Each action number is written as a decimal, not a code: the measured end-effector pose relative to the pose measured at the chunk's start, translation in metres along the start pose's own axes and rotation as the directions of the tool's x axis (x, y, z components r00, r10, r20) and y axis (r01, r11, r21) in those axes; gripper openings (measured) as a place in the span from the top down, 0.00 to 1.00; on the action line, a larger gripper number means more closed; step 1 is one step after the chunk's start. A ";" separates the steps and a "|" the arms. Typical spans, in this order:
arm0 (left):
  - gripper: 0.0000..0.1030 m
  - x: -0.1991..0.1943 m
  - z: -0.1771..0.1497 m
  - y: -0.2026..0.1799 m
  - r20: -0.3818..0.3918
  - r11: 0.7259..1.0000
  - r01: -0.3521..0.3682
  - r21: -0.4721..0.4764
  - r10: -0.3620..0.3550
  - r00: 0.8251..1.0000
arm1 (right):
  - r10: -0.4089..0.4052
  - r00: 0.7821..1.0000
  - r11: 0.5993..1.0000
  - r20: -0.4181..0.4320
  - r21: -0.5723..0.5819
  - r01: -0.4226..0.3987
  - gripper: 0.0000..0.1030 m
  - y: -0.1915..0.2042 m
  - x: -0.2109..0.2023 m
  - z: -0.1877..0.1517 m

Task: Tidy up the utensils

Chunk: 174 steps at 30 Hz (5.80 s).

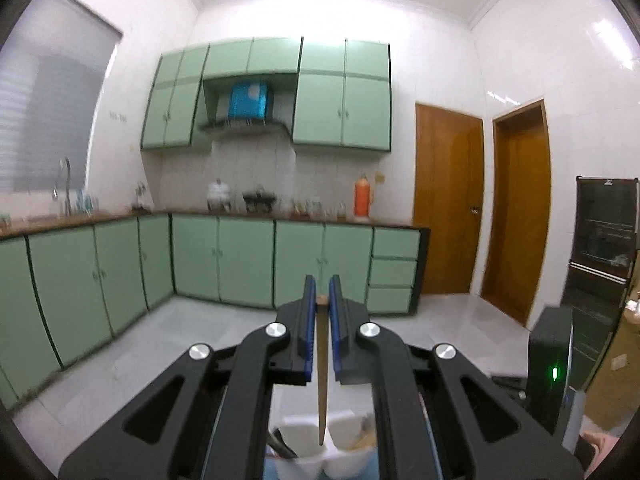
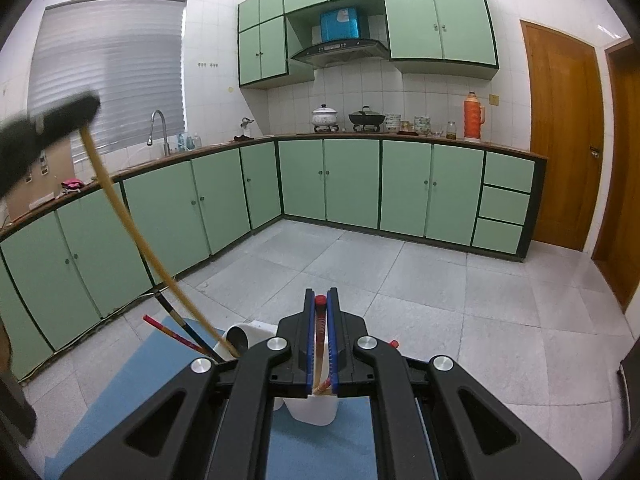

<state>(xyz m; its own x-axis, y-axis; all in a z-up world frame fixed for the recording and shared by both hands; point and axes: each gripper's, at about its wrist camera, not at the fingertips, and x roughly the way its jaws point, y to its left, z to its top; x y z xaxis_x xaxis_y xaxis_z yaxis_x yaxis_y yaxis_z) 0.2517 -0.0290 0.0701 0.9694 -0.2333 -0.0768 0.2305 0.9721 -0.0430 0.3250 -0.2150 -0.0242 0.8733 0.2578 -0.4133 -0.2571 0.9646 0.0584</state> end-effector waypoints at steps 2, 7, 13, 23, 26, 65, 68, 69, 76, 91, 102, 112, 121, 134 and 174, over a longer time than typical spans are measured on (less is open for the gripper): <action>0.95 0.007 0.000 -0.002 0.015 1.000 -0.012 0.002 0.012 1.000 | 0.003 1.000 1.000 -0.003 -0.001 -0.003 0.95 0.002 0.001 -0.002; 0.95 0.044 -0.031 -0.003 -0.052 0.999 -0.046 -0.004 0.046 0.998 | 0.006 1.000 1.000 -0.014 -0.007 -0.006 0.95 0.004 0.004 -0.007; 0.94 0.074 -0.076 0.008 -0.191 0.997 -0.063 -0.032 0.056 0.980 | 0.009 1.000 1.000 -0.026 -0.011 -0.009 0.95 0.004 0.007 -0.009; 0.65 0.051 -0.082 0.032 -0.220 0.997 -0.066 -0.047 0.054 0.974 | 0.003 1.000 1.000 -0.004 0.013 -0.003 0.92 -0.002 -0.009 -0.012; 0.51 0.031 -0.079 0.034 -0.210 0.997 -0.068 -0.044 0.058 0.976 | -0.007 1.000 1.000 0.027 0.010 0.007 0.80 -0.003 -0.028 -0.015; 0.05 -0.176 -0.119 -0.003 -0.294 0.997 -0.071 0.019 0.073 0.953 | 0.013 0.998 0.999 0.058 0.030 -0.015 0.06 0.049 -0.202 -0.105; 0.05 -0.182 -0.118 -0.006 -0.293 0.998 -0.063 0.022 0.067 0.954 | 0.018 0.998 0.999 0.065 0.030 -0.019 0.06 0.051 -0.208 -0.106; 0.05 -0.185 -0.117 -0.007 -0.287 0.998 -0.065 0.023 0.069 0.956 | 0.018 0.998 0.999 0.068 0.027 -0.020 0.06 0.052 -0.211 -0.108; 0.05 -0.196 -0.115 -0.013 -0.269 0.997 -0.065 0.030 0.071 0.960 | 0.027 0.996 0.999 0.087 0.016 -0.028 0.06 0.059 -0.222 -0.109; 0.05 -0.212 -0.112 -0.014 -0.247 0.997 -0.070 0.021 0.073 0.966 | 0.029 0.995 1.000 0.100 0.006 -0.030 0.06 0.067 -0.232 -0.112; 0.05 -0.221 -0.111 -0.013 -0.236 0.997 -0.074 0.022 0.078 0.969 | 0.032 0.994 0.999 0.108 0.003 -0.033 0.06 0.069 -0.239 -0.112; 0.05 -0.227 -0.108 -0.010 -0.224 0.997 -0.075 0.021 0.078 0.971 | 0.033 0.992 0.999 0.120 -0.003 -0.033 0.06 0.071 -0.245 -0.109; 0.05 -0.232 -0.105 -0.009 -0.213 0.997 -0.076 0.023 0.079 0.974 | 0.034 0.991 0.999 0.129 -0.007 -0.033 0.06 0.070 -0.247 -0.109; 0.05 -0.234 -0.104 -0.010 -0.210 0.997 -0.074 0.028 0.079 0.975 | 0.035 0.991 0.999 0.132 -0.007 -0.034 0.06 0.069 -0.247 -0.108; 0.05 -0.234 -0.099 -0.008 -0.212 0.997 -0.076 0.028 0.080 0.974 | 0.035 0.990 0.999 0.134 -0.006 -0.035 0.06 0.069 -0.248 -0.108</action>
<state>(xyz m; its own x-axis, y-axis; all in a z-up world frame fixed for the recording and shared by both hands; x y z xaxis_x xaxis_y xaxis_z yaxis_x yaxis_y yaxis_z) 0.0143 0.0158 -0.0106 0.9447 -0.1544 -0.2894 0.1585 0.9873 -0.0094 0.0464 -0.2183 -0.0159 0.9112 0.2967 -0.2859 -0.2898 0.9547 0.0670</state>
